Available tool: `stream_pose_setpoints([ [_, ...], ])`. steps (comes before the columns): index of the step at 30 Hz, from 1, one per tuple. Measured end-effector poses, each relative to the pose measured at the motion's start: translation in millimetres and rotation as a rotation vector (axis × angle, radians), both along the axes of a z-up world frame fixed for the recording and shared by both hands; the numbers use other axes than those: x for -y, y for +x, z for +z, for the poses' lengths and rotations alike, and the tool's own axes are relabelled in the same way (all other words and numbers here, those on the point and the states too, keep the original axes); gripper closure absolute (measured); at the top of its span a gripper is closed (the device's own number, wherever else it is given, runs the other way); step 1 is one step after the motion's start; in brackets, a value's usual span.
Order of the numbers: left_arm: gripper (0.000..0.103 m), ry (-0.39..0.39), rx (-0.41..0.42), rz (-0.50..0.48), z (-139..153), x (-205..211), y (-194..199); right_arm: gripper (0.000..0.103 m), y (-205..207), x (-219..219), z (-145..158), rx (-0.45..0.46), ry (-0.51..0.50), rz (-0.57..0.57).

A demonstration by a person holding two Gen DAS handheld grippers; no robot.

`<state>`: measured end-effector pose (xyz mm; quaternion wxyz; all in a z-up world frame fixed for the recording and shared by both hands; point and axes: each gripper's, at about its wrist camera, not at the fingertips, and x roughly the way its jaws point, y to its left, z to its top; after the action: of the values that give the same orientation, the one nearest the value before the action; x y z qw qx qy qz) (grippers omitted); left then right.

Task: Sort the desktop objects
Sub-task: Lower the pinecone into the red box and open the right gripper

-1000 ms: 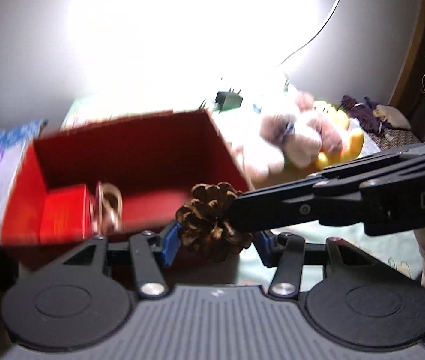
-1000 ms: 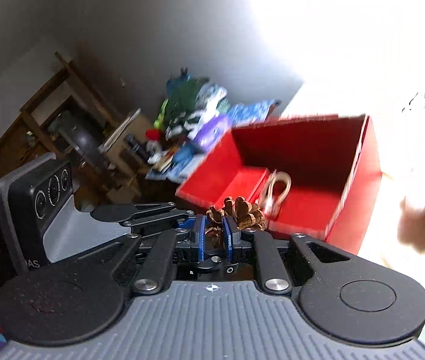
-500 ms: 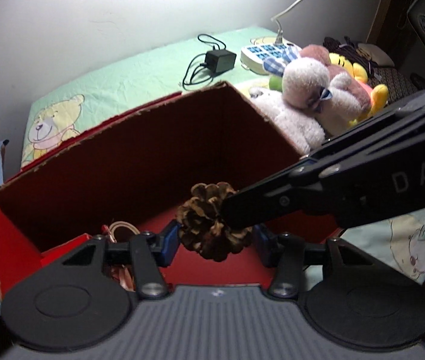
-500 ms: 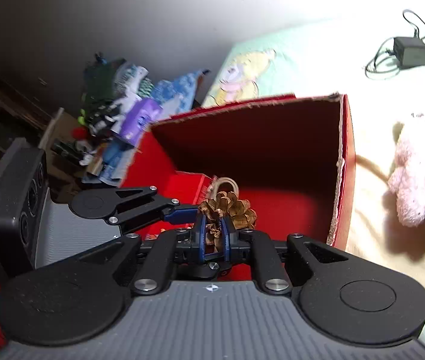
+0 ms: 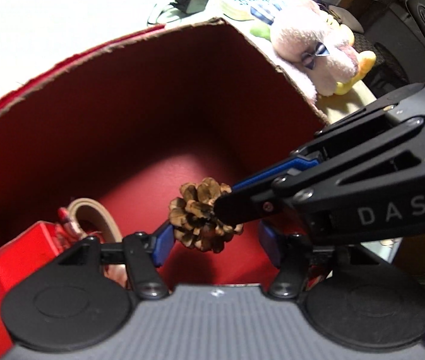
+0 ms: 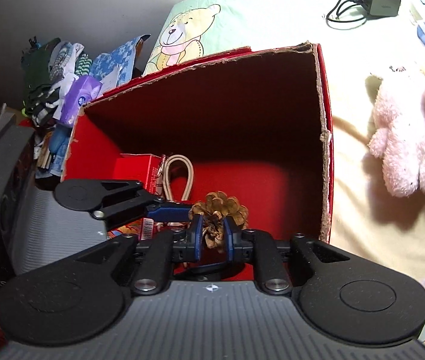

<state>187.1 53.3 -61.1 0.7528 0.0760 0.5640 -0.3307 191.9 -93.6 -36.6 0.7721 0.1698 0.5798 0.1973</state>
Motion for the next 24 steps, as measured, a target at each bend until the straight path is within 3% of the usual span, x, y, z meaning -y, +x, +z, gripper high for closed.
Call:
stream_pose_setpoints([
  [11,0.042,-0.041,-0.047,-0.060,-6,20,9,0.074,-8,17,16,0.039,0.011,-0.108],
  [19,0.041,-0.032,-0.056,-0.066,-6,35,12,0.075,-16,36,28,0.160,0.061,-0.207],
  [24,0.042,-0.023,-0.058,-0.003,-6,26,15,0.080,-22,44,31,0.233,0.105,-0.241],
])
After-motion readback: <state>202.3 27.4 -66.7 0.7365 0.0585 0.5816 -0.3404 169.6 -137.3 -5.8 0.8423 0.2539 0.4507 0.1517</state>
